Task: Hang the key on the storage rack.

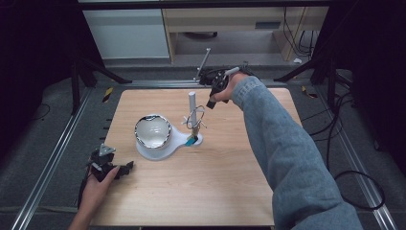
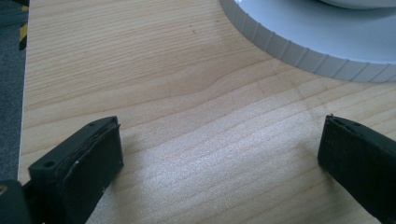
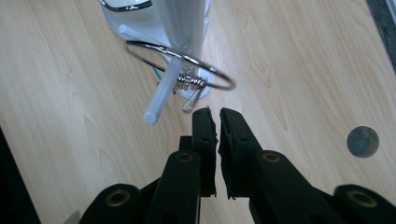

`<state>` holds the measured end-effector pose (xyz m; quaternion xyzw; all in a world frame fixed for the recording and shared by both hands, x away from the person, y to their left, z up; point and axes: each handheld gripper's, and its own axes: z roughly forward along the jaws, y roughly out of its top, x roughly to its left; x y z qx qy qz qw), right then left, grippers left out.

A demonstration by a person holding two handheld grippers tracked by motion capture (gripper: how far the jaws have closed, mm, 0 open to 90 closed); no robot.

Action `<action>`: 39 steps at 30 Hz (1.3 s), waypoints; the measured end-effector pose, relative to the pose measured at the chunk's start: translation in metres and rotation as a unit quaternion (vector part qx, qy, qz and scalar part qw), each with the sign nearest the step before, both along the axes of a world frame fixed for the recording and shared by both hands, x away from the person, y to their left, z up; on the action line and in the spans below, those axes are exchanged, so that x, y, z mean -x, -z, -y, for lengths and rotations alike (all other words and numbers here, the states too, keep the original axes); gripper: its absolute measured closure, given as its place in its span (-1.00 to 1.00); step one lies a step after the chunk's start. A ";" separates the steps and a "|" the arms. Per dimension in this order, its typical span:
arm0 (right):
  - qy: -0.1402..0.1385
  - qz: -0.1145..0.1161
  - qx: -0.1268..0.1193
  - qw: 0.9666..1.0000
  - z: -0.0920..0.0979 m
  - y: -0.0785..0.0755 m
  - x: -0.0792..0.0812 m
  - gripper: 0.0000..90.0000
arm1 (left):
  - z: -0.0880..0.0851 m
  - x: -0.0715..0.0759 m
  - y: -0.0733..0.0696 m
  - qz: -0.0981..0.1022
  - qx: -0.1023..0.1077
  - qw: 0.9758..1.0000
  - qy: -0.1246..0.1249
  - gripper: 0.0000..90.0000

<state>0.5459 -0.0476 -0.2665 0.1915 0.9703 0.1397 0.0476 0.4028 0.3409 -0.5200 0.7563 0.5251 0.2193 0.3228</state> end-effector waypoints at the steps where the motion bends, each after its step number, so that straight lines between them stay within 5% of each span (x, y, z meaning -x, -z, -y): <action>1: 0.005 0.004 -0.002 1.000 0.001 -0.001 0.000 0.85 | 0.000 0.000 0.000 0.000 0.000 1.000 0.000 -1.00; 20: 0.026 0.041 -0.031 0.998 0.009 -0.006 0.000 0.55 | 0.000 0.000 0.000 0.000 0.000 1.000 0.000 -1.00; 39: 0.062 0.078 -0.072 0.992 0.033 0.003 0.006 0.10 | 0.000 0.000 0.000 0.001 0.001 1.000 -0.001 -1.00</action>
